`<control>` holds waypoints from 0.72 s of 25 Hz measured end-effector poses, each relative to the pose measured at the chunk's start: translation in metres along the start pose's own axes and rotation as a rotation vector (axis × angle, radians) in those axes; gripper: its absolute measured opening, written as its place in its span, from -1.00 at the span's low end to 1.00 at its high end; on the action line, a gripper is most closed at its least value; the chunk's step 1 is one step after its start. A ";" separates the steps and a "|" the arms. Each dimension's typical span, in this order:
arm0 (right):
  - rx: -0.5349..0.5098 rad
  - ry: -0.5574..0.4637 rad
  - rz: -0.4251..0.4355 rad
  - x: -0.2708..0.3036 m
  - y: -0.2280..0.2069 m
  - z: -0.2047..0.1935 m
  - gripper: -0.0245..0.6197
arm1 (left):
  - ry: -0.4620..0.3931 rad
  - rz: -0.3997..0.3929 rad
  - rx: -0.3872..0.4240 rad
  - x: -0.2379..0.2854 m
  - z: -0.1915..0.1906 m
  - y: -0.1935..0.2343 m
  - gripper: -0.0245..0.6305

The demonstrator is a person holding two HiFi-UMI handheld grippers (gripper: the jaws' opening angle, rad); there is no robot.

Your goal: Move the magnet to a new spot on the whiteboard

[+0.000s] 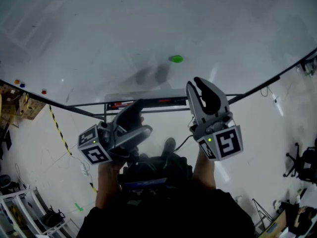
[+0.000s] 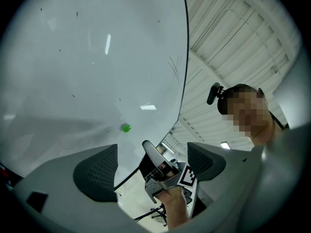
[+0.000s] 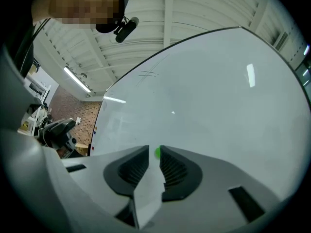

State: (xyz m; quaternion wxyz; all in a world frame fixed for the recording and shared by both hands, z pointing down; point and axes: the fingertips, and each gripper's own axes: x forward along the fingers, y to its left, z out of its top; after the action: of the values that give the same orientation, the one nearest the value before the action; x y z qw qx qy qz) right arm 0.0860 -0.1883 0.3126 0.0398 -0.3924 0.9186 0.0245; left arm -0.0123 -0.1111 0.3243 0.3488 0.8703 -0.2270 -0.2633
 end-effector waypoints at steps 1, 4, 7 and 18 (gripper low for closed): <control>0.002 -0.001 -0.001 0.000 0.008 0.001 -0.64 | -0.008 -0.006 -0.003 -0.010 0.003 -0.002 0.42; 0.006 0.006 -0.002 0.002 0.040 0.003 -0.66 | -0.033 -0.022 -0.010 -0.044 0.013 -0.008 0.42; -0.015 0.024 -0.007 0.005 0.076 0.003 -0.66 | -0.049 -0.037 -0.004 -0.079 0.021 -0.013 0.42; -0.075 0.140 -0.090 -0.026 0.166 -0.007 -0.73 | -0.068 -0.145 -0.137 -0.159 0.011 -0.028 0.42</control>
State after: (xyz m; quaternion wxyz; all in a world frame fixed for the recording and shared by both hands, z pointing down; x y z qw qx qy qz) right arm -0.0168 -0.0556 0.3240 -0.0380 -0.4351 0.8991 0.0298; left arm -0.1331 -0.0060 0.3449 0.3795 0.8492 -0.1567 -0.3322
